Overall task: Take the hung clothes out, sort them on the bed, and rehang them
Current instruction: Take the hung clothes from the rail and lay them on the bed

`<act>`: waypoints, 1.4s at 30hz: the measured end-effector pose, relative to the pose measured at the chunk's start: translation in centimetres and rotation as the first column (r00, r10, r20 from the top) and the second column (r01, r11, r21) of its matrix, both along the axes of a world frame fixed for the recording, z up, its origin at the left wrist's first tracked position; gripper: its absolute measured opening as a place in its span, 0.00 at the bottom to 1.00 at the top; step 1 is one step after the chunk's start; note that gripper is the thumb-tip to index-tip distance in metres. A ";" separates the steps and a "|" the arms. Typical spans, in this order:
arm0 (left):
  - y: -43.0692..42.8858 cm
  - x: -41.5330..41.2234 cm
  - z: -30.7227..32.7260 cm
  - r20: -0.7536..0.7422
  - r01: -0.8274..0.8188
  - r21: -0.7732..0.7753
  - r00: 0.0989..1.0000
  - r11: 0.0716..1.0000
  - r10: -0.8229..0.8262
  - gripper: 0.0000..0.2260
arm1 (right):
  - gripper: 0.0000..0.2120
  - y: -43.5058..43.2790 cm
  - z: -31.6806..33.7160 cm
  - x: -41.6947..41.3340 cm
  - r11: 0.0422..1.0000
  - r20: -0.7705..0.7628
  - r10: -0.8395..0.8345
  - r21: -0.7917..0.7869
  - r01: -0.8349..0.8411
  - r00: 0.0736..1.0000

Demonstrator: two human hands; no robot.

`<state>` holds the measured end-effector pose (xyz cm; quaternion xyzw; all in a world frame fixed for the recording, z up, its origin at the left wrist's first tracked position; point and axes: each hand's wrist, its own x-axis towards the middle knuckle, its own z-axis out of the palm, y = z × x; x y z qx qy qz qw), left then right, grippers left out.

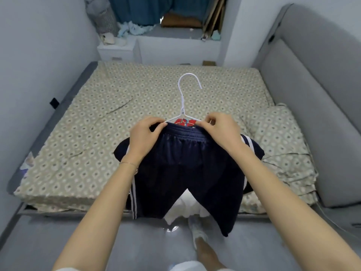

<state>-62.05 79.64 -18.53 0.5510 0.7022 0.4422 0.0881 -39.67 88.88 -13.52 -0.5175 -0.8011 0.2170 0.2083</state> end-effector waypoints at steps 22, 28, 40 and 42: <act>29.0 -4.5 -17.3 0.057 -0.062 -0.287 0.995 0.956 0.081 0.05 | 0.13 30.0 -19.3 -6.7 0.967 0.047 0.016 -0.253 -0.004 0.999; 33.4 -6.1 -25.5 0.058 -0.073 -0.362 0.993 0.929 0.101 0.05 | 0.12 33.4 -26.7 -8.2 0.958 0.151 0.004 -0.284 0.040 0.989; 36.6 -9.9 -36.3 -0.016 -0.097 -0.370 0.995 0.924 0.099 0.08 | 0.19 35.2 -36.4 -11.3 0.976 0.270 0.150 -0.194 -0.099 0.951; 36.1 -9.9 -36.1 -0.029 -0.080 -0.429 0.997 0.900 0.075 0.14 | 0.23 34.4 -36.4 -11.2 0.964 0.335 0.170 -0.250 -0.087 0.927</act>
